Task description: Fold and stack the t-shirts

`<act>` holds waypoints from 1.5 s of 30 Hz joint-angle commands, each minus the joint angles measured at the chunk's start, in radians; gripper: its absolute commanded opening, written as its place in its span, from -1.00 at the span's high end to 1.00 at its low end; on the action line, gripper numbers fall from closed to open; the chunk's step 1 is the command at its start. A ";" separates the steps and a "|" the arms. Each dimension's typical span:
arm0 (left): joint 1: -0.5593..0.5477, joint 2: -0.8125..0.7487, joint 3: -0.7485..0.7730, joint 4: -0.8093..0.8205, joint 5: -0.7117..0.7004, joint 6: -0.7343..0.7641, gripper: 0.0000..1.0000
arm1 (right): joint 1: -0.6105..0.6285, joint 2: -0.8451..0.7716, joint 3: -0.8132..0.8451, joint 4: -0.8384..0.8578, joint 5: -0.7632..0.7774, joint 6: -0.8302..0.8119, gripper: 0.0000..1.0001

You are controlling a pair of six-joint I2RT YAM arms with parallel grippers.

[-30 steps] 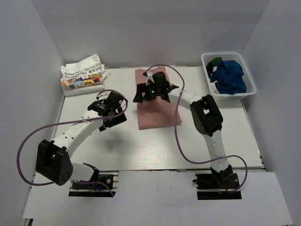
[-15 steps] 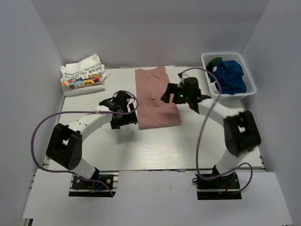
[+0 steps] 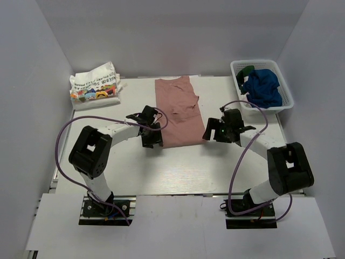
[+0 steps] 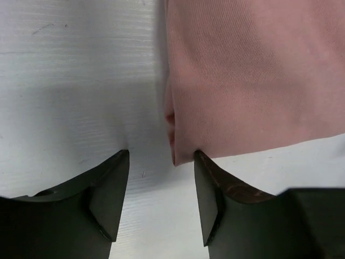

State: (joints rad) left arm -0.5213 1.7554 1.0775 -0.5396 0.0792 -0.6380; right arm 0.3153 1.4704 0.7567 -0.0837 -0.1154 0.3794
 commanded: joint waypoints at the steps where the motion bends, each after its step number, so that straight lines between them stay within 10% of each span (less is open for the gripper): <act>1: -0.006 -0.004 0.016 0.033 0.014 0.012 -0.17 | -0.004 0.034 0.030 0.025 -0.076 -0.040 -0.81; 6: -0.006 0.032 0.025 0.042 0.016 0.012 -0.03 | -0.008 0.132 0.049 0.051 -0.145 -0.037 -0.81; 10: -0.016 0.032 0.016 0.055 0.056 0.012 0.59 | -0.010 0.153 0.035 0.071 -0.173 -0.022 -0.73; 14: -0.016 0.023 -0.025 0.088 0.077 0.012 1.00 | -0.007 0.188 0.030 0.099 -0.208 -0.027 -0.12; 20: -0.016 -0.042 -0.094 0.199 0.109 0.002 1.00 | -0.005 0.182 0.000 0.105 -0.207 -0.004 1.00; 39: -0.086 -0.596 -0.357 0.138 0.145 -0.083 1.00 | 0.036 -0.395 -0.141 -0.223 -0.296 -0.054 1.00; 45: -0.137 -0.424 -0.357 0.153 0.203 -0.092 0.31 | 0.034 -0.409 -0.209 -0.208 -0.271 -0.034 1.00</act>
State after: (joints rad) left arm -0.6289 1.2442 0.7307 -0.3737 0.2493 -0.7197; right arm 0.3481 1.0382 0.5770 -0.2676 -0.3882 0.3355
